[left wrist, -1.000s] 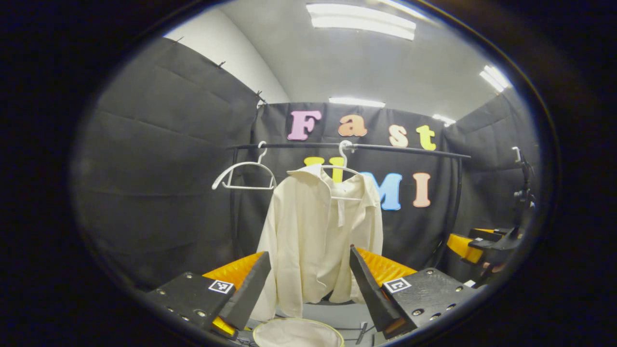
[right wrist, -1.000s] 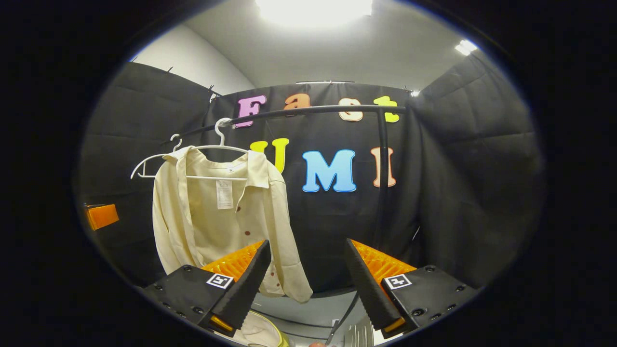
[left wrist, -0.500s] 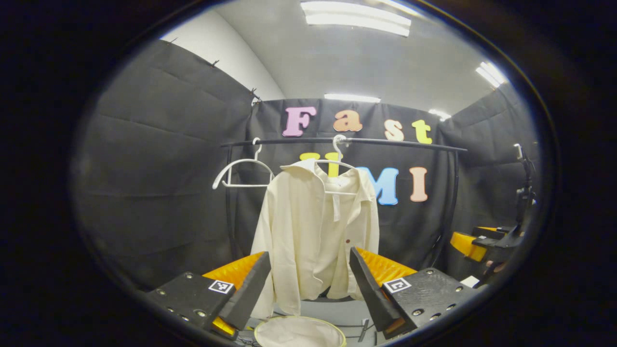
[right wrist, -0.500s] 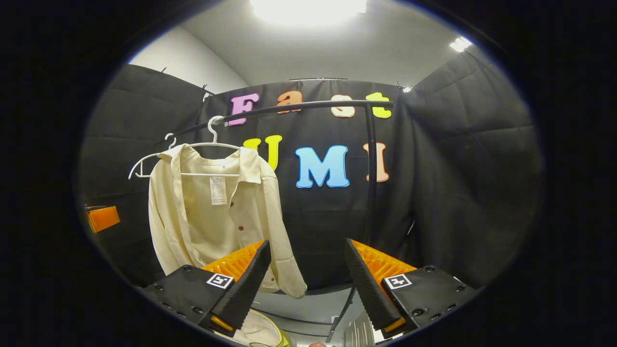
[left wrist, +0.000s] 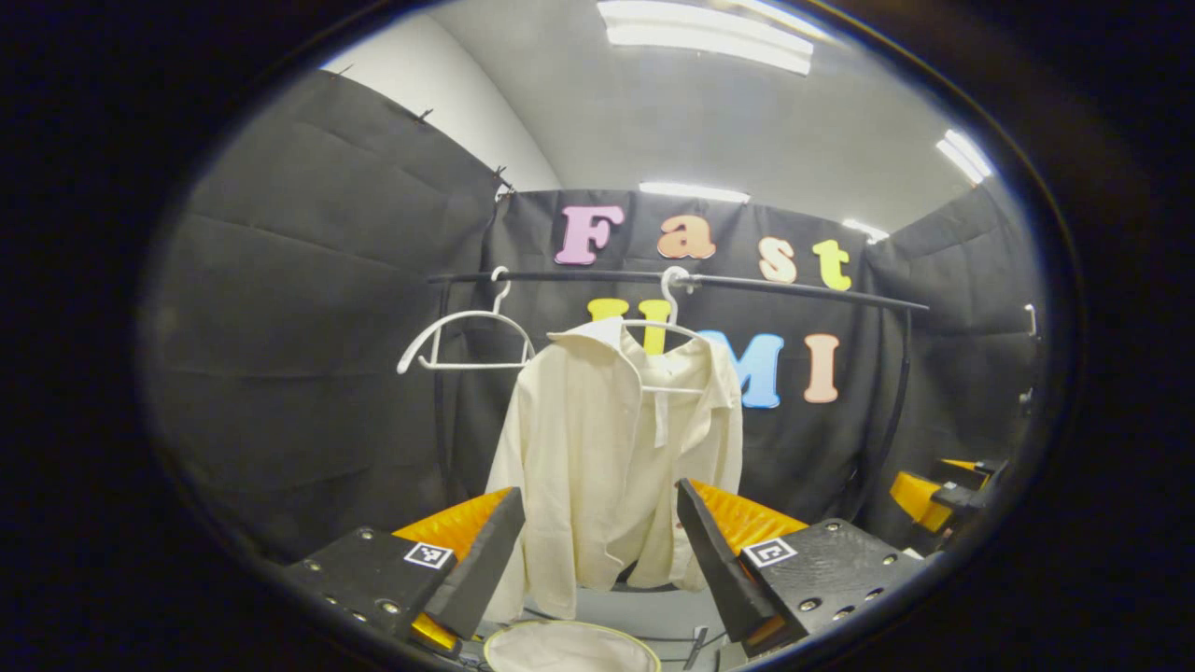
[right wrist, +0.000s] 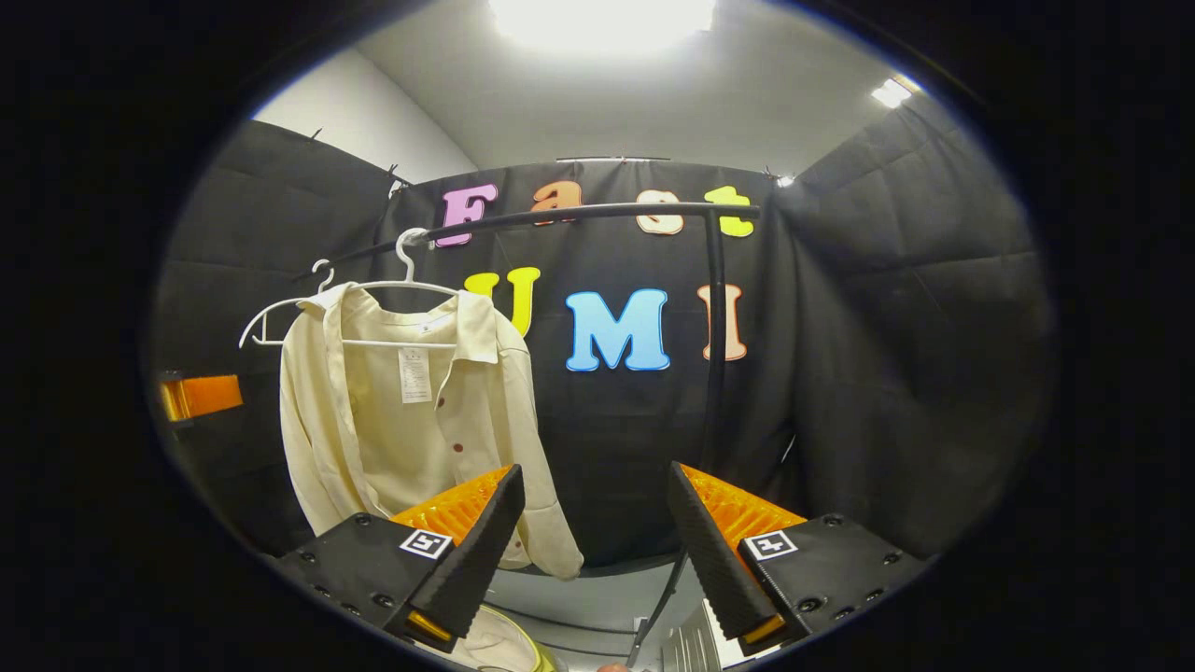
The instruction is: Grasp the clothes on the hanger with both hands and then place them into the laundry hamper below.
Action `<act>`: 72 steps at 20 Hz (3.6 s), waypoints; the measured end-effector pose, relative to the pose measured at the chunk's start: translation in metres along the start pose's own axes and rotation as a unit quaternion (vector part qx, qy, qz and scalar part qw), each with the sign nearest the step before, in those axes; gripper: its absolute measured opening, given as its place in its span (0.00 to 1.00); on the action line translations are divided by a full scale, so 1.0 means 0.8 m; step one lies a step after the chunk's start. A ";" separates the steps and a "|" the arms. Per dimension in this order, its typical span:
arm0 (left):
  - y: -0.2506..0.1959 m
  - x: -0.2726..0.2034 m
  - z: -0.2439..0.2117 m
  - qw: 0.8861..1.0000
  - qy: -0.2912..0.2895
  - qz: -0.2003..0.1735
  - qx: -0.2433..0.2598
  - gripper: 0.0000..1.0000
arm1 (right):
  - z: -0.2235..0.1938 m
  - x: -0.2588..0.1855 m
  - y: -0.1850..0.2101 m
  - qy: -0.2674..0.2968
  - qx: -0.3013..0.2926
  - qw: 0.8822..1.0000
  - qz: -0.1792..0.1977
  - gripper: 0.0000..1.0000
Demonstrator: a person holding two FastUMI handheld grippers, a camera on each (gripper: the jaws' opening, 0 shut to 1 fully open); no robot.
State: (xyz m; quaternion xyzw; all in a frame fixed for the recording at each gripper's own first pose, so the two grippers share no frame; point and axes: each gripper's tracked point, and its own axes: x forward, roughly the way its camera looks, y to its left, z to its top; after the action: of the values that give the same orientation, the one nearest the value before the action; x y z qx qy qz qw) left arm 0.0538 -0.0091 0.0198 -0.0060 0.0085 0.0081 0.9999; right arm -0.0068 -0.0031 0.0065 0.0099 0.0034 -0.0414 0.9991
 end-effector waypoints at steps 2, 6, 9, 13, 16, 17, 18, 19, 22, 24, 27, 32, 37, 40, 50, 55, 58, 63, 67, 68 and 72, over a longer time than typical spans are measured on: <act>0.001 0.024 0.013 1.000 -0.007 0.007 -0.004 0.96 | -0.007 0.004 0.009 0.009 0.013 1.000 0.013 0.98; -0.010 0.077 0.025 1.000 -0.011 0.016 0.000 0.96 | -0.001 0.047 0.029 0.014 0.015 0.999 0.039 0.98; -0.008 0.120 0.026 0.999 -0.003 0.040 -0.009 0.96 | -0.002 0.072 0.023 0.014 0.012 0.999 0.048 0.97; -0.011 0.158 0.037 0.998 -0.011 0.054 -0.026 0.96 | -0.004 0.112 0.012 0.012 0.036 0.998 0.052 0.98; 0.003 0.186 0.033 0.996 -0.003 0.086 -0.008 0.96 | -0.011 0.140 0.005 0.018 0.056 0.997 0.053 0.97; 0.008 0.193 0.035 0.995 -0.007 0.097 -0.003 0.96 | -0.012 0.147 0.008 0.023 0.069 0.996 0.060 0.96; 0.009 0.200 0.036 0.995 -0.011 0.104 -0.001 0.96 | -0.014 0.154 0.013 0.029 0.080 0.994 0.067 0.92; 0.007 0.210 0.035 0.994 -0.009 0.105 -0.002 0.96 | -0.016 0.162 0.015 0.032 0.083 0.993 0.071 0.98; 0.006 0.238 0.019 0.993 0.006 0.117 0.007 0.96 | -0.024 0.183 0.015 0.037 0.078 0.993 0.076 0.98; 0.019 0.249 0.020 0.989 -0.001 0.150 0.017 0.96 | -0.026 0.195 0.015 0.037 0.078 0.993 0.082 0.98; 0.033 0.262 0.023 0.982 -0.015 0.186 0.018 0.96 | -0.032 0.210 0.019 0.042 0.074 0.992 0.095 0.98; 0.041 0.274 0.019 0.976 -0.014 0.211 0.053 0.94 | -0.038 0.232 0.025 0.042 0.067 0.990 0.118 0.98; 0.041 0.281 0.022 0.972 -0.014 0.221 0.083 0.65 | -0.046 0.249 0.039 0.049 0.069 0.986 0.144 0.98; 0.042 0.282 0.024 0.967 -0.011 0.227 0.114 0.46 | -0.053 0.260 0.049 0.048 0.059 0.985 0.156 0.98; 0.040 0.245 0.041 0.976 -0.021 0.210 0.049 0.02 | -0.058 0.279 0.095 0.062 0.064 0.971 0.223 0.98; 0.036 0.231 0.047 0.978 -0.020 0.204 0.037 0.02 | -0.040 0.286 0.163 0.058 0.084 0.954 0.282 0.98; 0.037 0.240 0.042 0.977 -0.015 0.210 0.038 0.01 | -0.012 0.298 0.207 0.046 0.100 0.944 0.312 0.93; 0.036 0.238 0.038 0.983 -0.009 0.180 0.031 0.02 | 0.013 0.293 0.248 0.015 0.089 0.943 0.321 0.98; 0.032 0.244 0.030 0.988 -0.003 0.153 0.014 0.01 | 0.010 0.328 0.245 0.001 0.064 0.965 0.254 0.98; 0.032 0.246 0.026 0.989 0.001 0.145 0.010 0.01 | 0.007 0.338 0.244 0.002 0.062 0.969 0.240 0.98; 0.031 0.250 0.025 0.993 0.005 0.119 0.003 0.02 | 0.007 0.353 0.254 0.009 0.071 0.974 0.217 0.98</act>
State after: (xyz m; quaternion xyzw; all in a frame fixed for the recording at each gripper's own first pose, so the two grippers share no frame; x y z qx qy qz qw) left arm 0.2533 0.0191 0.0359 -0.0022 0.0142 0.1272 0.9918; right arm 0.2914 0.1758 0.0138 0.0818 0.0076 0.1762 0.9809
